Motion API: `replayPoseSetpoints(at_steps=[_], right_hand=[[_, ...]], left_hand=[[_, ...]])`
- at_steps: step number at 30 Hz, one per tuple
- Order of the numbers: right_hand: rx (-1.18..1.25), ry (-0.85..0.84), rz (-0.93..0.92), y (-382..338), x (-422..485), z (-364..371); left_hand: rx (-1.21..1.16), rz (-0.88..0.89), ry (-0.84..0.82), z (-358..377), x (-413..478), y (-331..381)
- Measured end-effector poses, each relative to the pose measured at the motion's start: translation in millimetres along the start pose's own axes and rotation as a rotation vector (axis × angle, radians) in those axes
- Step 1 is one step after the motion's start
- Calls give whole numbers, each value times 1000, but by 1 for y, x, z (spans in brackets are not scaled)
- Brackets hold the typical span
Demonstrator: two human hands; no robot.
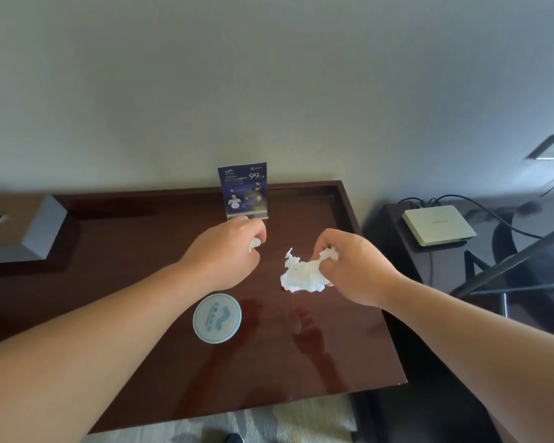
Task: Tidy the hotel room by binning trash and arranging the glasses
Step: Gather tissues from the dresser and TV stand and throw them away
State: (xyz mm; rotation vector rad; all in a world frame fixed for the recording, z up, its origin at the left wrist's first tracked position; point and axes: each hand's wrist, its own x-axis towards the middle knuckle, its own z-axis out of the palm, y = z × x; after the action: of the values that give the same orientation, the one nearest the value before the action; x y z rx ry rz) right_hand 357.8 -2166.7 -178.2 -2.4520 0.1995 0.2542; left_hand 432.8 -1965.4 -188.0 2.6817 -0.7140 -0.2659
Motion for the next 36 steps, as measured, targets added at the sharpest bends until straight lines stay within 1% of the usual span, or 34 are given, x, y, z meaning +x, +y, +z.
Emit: replayPoseSetpoints(at_steps=[3,6,12,16,18,20,25,28,32,34,36], right_hand=[[61,4,-5,-5,1,-6],[160,30,2,-12,4,-9],[240,59,-23,-26,9,-10],[336,51,-52,-35,9,-10],[369,47,-68,-38,8,-9],[367,44,-80,-41,7,-8],[321,73,-96,-42,7,-7],[305,137,-54,-40,8,-7],[289,218,10,-36,9,-6],[283,223,11,-36,9,-7],[310,185,-6,-38,9,-6]], left_hand=[[-6,-2,7,-3,-1,1],[-64,15,8,-4,-1,2],[-301,70,-68,-3,-3,16],[-444,74,-117,3,1,24],[-525,49,-150,4,1,26],[-524,26,-157,4,0,27],[-379,7,-131,5,2,20],[-402,-2,-107,5,2,10],[-359,-46,-32,-1,0,2],[-379,-57,17,-5,0,3],[-420,-41,44,-9,0,6]])
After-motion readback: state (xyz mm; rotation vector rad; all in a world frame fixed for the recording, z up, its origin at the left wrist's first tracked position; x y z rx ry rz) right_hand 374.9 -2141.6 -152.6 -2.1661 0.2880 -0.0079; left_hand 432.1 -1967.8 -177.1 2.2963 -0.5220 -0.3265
